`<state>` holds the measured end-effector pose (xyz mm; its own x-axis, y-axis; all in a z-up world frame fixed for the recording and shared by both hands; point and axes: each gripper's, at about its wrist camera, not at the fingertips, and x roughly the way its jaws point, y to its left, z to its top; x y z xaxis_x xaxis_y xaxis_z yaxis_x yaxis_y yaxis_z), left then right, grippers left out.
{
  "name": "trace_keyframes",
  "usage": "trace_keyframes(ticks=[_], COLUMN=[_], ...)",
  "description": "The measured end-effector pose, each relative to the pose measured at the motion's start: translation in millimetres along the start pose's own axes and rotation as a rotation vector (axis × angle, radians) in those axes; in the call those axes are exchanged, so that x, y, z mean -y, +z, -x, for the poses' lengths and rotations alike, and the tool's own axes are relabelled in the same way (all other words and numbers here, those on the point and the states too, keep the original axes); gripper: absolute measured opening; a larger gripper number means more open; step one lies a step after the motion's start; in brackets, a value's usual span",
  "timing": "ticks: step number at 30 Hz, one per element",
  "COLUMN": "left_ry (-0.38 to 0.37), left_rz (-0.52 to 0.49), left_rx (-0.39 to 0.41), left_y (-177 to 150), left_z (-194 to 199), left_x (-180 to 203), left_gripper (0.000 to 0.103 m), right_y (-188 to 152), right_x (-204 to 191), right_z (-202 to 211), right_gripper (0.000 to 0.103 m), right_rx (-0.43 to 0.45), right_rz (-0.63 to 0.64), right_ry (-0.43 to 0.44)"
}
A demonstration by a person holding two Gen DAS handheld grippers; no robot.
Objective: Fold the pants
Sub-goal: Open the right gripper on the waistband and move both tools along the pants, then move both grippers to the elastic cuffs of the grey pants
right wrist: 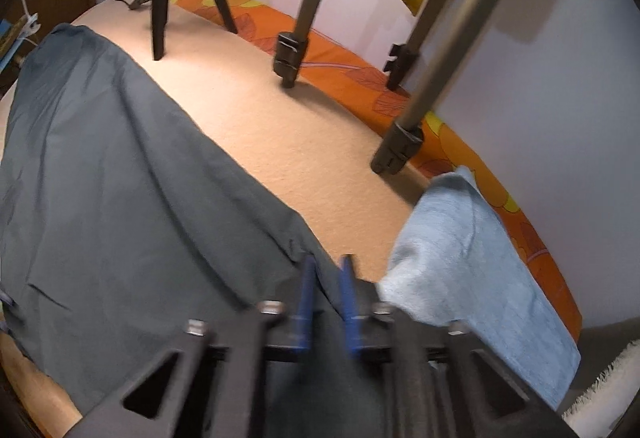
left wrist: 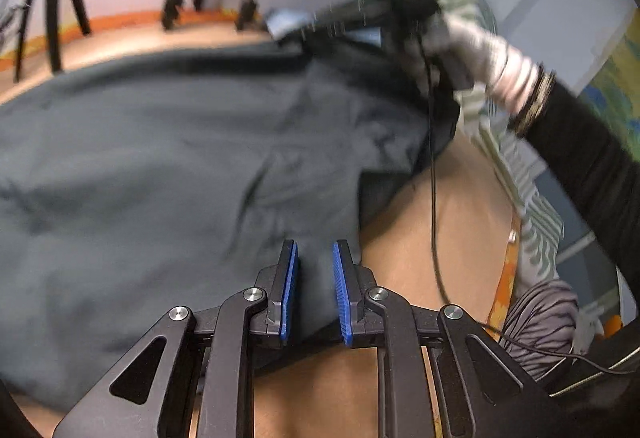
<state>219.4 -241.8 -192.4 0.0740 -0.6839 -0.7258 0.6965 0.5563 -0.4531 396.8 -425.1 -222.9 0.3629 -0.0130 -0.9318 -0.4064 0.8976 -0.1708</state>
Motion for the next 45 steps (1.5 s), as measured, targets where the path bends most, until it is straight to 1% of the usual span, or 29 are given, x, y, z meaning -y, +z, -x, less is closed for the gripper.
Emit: trace_keyframes(ticks=[1,3,4,6,8,9,11,12,14,17,19,20,21,22,24,26,31,33,34,35,37,38,40,41,42,43,45], left_ry=[-0.007,-0.001,-0.003,-0.005,-0.008,-0.005,0.007,0.017,0.039,0.084,0.119,0.139,0.159,0.178,0.204,0.218,0.332,0.374,0.386,0.4,0.443,0.47,0.537,0.548,0.551,0.557,0.559], left_rz=[0.006,0.004,-0.002,0.0,0.003,-0.001,-0.01,-0.011,0.0,0.036,0.057,0.067,0.08,0.096,0.137,0.199,0.254,0.286,0.31,0.342,0.394,0.418,0.484,0.519,0.557,0.613,0.69], left_rx=[-0.029,-0.051,-0.039,-0.044,-0.044,-0.045,-0.044,-0.038,-0.005,0.072,0.121,0.144,0.166,0.186,0.235,0.286,0.32,0.328,0.334,0.341,0.36,0.368,0.398,0.411,0.425,0.448,0.483], left_y=[-2.9,-8.5,-10.1,-10.7,-12.6,-13.2,-13.2,-13.0,-11.5,-10.6,-10.4,-10.2,-10.2,-10.6,-11.7,-14.1,-27.1,-37.3,-43.3,-50.7,-65.4,-73.5,-93.4,-103.0,-112.5,-126.7,-148.4], left_z=[-8.2,-14.0,-12.9,-11.8,-11.3,-10.7,-8.2,-5.1,6.7,38.4,59.7,71.7,85.2,96.5,118.4,145.6,207.6,233.3,247.3,261.8,284.7,297.7,325.6,335.5,344.2,354.9,366.7], left_x=[-1.0,-1.0,-0.2,-0.4,-0.6,0.0,1.0,0.9,-1.8,-13.2,-20.4,-25.2,-30.5,-35.2,-46.9,-63.9,-107.1,-128.4,-141.0,-156.1,-179.4,-192.6,-224.4,-237.5,-250.4,-268.3,-294.1], left_gripper=[0.016,0.016,0.016,0.016,0.016,0.016,0.016,0.016,0.016,0.016,0.016,0.016,0.017,0.02,0.034,0.035,0.035,0.035,0.036,0.039,0.039,0.039,0.039,0.04,0.04,0.041,0.043], right_y=[0.6,3.4,5.7,8.5,9.8,8.6,8.6,7.7,3.3,-3.1,-6.7,-7.2,-9.4,-10.5,-6.1,-1.3,14.9,21.2,26.1,29.9,41.4,47.5,62.3,66.1,71.1,77.3,86.4], right_x=[-0.3,3.2,9.8,13.7,14.6,15.0,15.0,15.8,19.4,13.1,4.7,-1.8,-8.6,-20.2,-42.4,-63.3,-107.0,-122.1,-129.3,-136.2,-152.7,-161.8,-181.2,-187.9,-195.4,-205.5,-221.1], right_z=[2.0,4.2,3.3,2.8,1.2,3.1,11.3,18.7,35.3,70.2,91.3,98.8,109.1,120.9,133.4,141.3,152.7,154.9,155.4,156.9,156.9,156.7,152.4,152.5,151.8,150.2,148.8], right_gripper=[0.001,0.0,0.0,0.001,0.008,0.02,0.036,0.035,0.036,0.04,0.056,0.067,0.069,0.069,0.07,0.07,0.072,0.08,0.081,0.081,0.081,0.084,0.091,0.096,0.098,0.098,0.098], right_rx=[0.011,0.033,0.04,0.05,0.045,0.039,0.056,0.075,0.116,0.219,0.271,0.293,0.321,0.356,0.381,0.381,0.398,0.419,0.432,0.439,0.437,0.432,0.419,0.419,0.419,0.423,0.422], right_rz=[0.001,-0.015,-0.051,-0.078,-0.082,-0.083,-0.093,-0.109,-0.154,-0.209,-0.245,-0.254,-0.255,-0.243,-0.216,-0.19,-0.193,-0.196,-0.198,-0.197,-0.182,-0.173,-0.151,-0.147,-0.145,-0.14,-0.13], right_ry=[-0.005,-0.04,-0.051,-0.066,-0.059,-0.056,-0.077,-0.075,-0.052,-0.015,0.033,0.044,0.056,0.063,0.046,0.066,0.141,0.158,0.172,0.186,0.223,0.226,0.2,0.192,0.189,0.207,0.235])
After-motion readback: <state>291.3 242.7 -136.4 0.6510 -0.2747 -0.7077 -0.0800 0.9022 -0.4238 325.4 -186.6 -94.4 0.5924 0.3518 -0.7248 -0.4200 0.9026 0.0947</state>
